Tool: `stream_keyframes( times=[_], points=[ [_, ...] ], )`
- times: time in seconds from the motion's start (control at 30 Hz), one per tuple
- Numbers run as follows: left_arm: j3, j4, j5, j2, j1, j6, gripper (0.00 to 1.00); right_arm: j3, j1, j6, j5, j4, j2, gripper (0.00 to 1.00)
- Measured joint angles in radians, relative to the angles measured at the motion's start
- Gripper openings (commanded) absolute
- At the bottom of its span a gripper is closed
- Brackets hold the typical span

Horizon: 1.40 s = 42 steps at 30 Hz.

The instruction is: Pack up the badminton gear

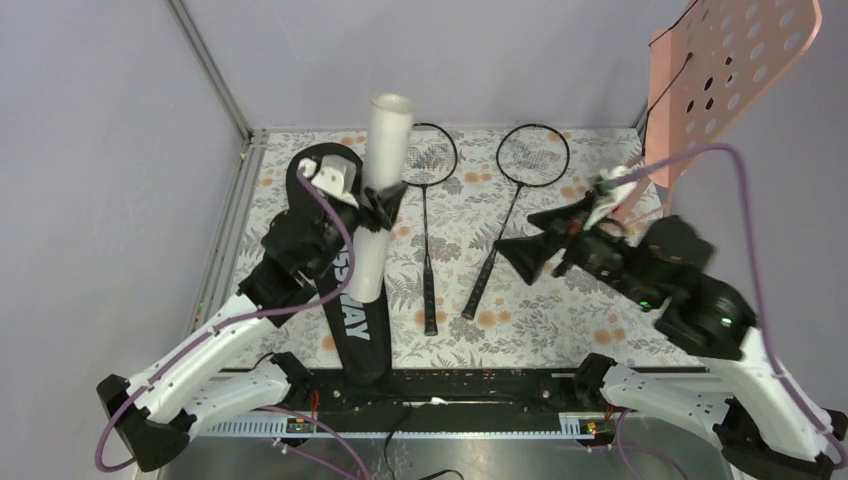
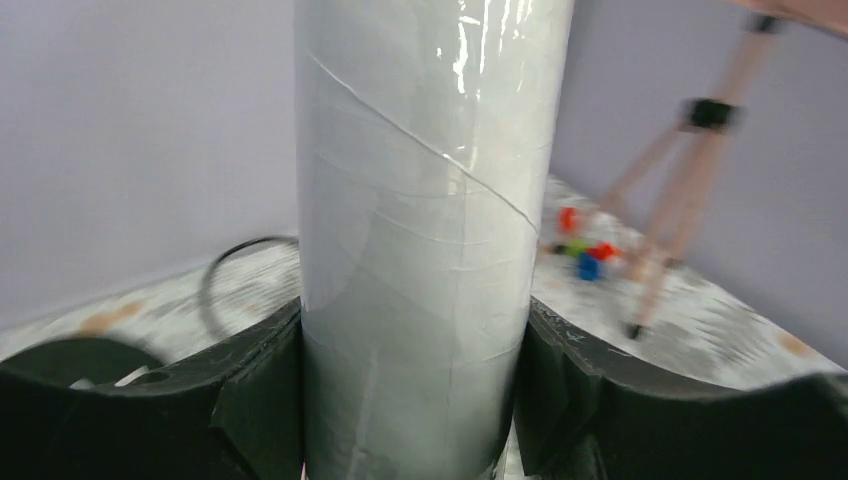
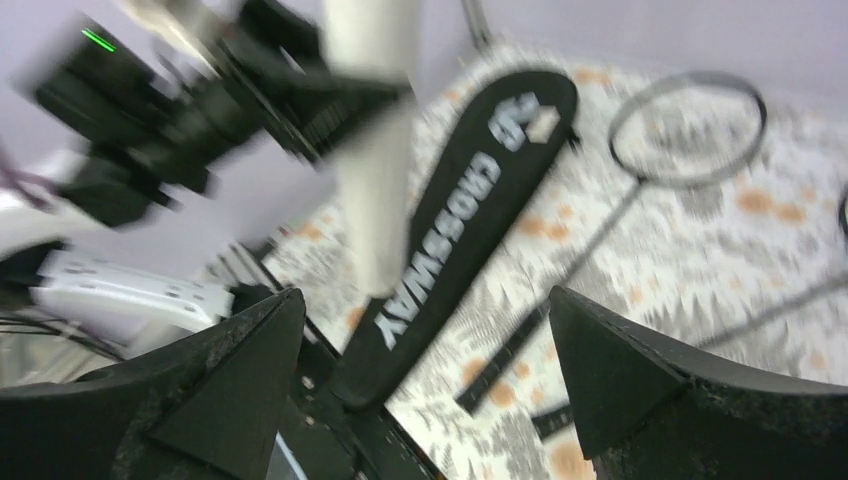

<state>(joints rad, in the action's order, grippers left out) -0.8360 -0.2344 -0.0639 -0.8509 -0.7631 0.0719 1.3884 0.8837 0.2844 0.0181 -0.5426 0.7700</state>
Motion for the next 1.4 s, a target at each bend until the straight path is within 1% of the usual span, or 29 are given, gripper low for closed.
stream_keyframes(
  times=[0.1,0.17,0.27,0.37,0.4,0.47,0.6,0.73,0.8,0.87,0.97,1.07,1.13,1.27,1.4],
  points=[
    [-0.15,0.169,-0.209,-0.1,0.043,0.014,0.6,-0.142,0.0,0.023,0.066,0.015,0.024,1.0],
    [-0.222,0.272,-0.321,-0.177,0.086,0.035,0.6,-0.221,0.0,0.034,0.102,0.017,0.054,1.0],
    [-0.272,0.418,-0.428,-0.292,0.182,0.069,0.6,-0.312,0.0,0.043,0.141,0.02,0.12,1.0],
    [-0.274,0.542,-0.462,-0.384,0.313,0.088,0.61,-0.37,0.0,0.046,0.17,0.032,0.149,1.0],
    [-0.274,0.583,-0.467,-0.42,0.378,0.096,0.6,-0.386,0.0,0.05,0.191,0.046,0.151,1.0],
    [-0.274,0.624,-0.468,-0.475,0.475,0.109,0.6,-0.416,0.0,0.066,0.248,0.091,0.151,1.0],
    [-0.275,0.669,-0.455,-0.606,0.655,0.142,0.61,-0.452,0.0,0.061,0.291,0.147,0.169,1.0],
    [-0.275,0.692,-0.42,-0.756,0.763,0.163,0.62,-0.488,0.0,0.053,0.337,0.174,0.209,1.0],
    [-0.275,0.697,-0.384,-0.822,0.79,0.165,0.64,-0.501,0.0,0.044,0.348,0.175,0.226,1.0],
    [-0.274,0.7,-0.361,-0.87,0.806,0.164,0.68,-0.507,0.0,0.036,0.359,0.177,0.234,1.0],
    [-0.269,0.704,-0.351,-0.909,0.813,0.156,0.77,-0.514,0.0,0.028,0.367,0.192,0.238,1.0],
    [-0.261,0.699,-0.337,-0.914,0.814,0.141,0.85,-0.521,0.0,0.027,0.381,0.203,0.249,1.0],
    [-0.259,0.691,-0.322,-0.914,0.814,0.135,0.98,-0.523,0.0,0.027,0.386,0.206,0.262,1.0],
    [-0.256,0.685,-0.261,-0.914,0.816,0.128,0.99,-0.524,0.0,0.027,0.389,0.21,0.276,1.0],
    [-0.255,0.697,-0.237,-0.89,0.816,0.139,0.99,-0.543,0.0,0.04,0.411,0.22,0.264,1.0]
  ],
)
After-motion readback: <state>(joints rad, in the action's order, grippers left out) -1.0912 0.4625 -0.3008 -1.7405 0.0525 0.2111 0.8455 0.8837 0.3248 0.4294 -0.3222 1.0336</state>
